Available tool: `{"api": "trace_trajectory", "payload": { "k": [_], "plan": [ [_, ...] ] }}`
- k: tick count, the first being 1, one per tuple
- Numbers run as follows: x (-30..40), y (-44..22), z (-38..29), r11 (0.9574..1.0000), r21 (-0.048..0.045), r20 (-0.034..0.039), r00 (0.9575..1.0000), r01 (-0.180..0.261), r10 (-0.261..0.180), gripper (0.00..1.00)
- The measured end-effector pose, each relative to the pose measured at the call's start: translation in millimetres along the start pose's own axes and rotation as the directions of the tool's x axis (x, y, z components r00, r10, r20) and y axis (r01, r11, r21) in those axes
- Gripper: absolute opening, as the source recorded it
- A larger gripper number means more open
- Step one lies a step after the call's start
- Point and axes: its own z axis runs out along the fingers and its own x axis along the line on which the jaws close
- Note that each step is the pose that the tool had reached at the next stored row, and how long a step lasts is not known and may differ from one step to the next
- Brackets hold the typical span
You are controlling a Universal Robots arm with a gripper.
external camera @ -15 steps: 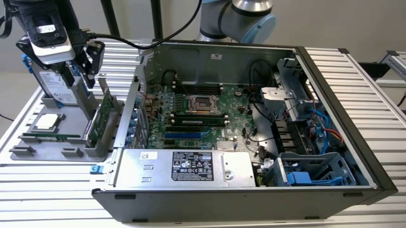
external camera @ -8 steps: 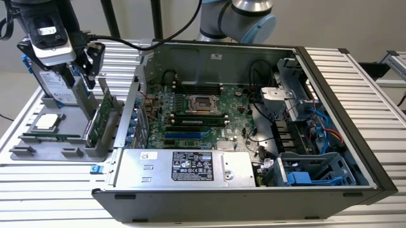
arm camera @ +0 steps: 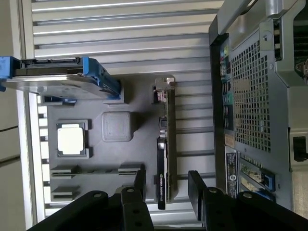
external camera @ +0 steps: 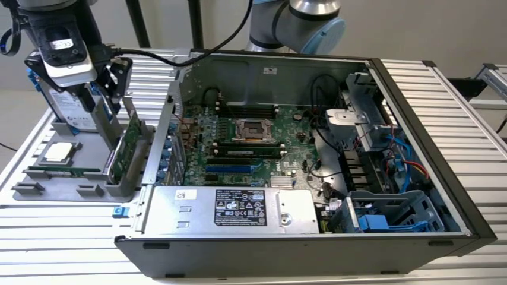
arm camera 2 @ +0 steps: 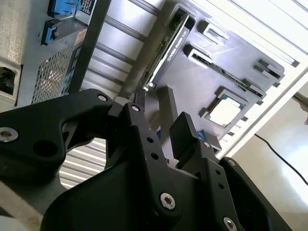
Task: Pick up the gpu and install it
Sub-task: 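Pick up the gpu and move the gpu toward the slot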
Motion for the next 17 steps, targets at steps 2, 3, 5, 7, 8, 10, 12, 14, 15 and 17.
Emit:
{"api": "trace_trajectory", "payload": {
  "k": [2, 3, 5, 7, 8, 10, 12, 14, 15, 17],
  "plan": [
    [0.0, -0.1, 1.2, 1.0, 0.0001, 0.0, 1.0, 0.0, 0.0, 1.0],
    [0.0, -0.1, 1.8, 1.0, 0.0001, -0.0001, 1.0, 0.0, 0.0, 1.0],
    [0.0, -0.2, 3.0, 1.0, 0.0, 0.0, 1.0, 0.0, 0.0, 1.0],
    [-0.1, -0.2, 4.3, 1.0, 0.0001, -0.0001, 1.0, 0.0, 0.0, 1.0],
    [-0.1, -0.2, 4.8, 1.0, 0.0001, -0.0001, 1.0, 0.0, 0.0, 1.0],
    [-0.1, -0.3, 6.2, 1.0, 0.0, 0.0, 1.0, 0.0, 0.0, 1.0],
    [-0.1, -0.4, 7.8, 1.0, 0.0, 0.0, 1.0, 0.0, 0.0, 1.0],
    [-0.2, -0.5, 9.6, 1.0, -0.0001, 0.0002, 1.0, 0.0, 0.0, 1.0],
    [-0.2, -0.5, 10.5, 1.0, -0.0001, 0.0009, 1.0, 0.0, 0.0, 1.0],
    [-0.2, -0.6, 12.4, 1.0, -0.0002, 0.0028, 1.0, 0.0, 0.0, 1.0]
  ]
}}
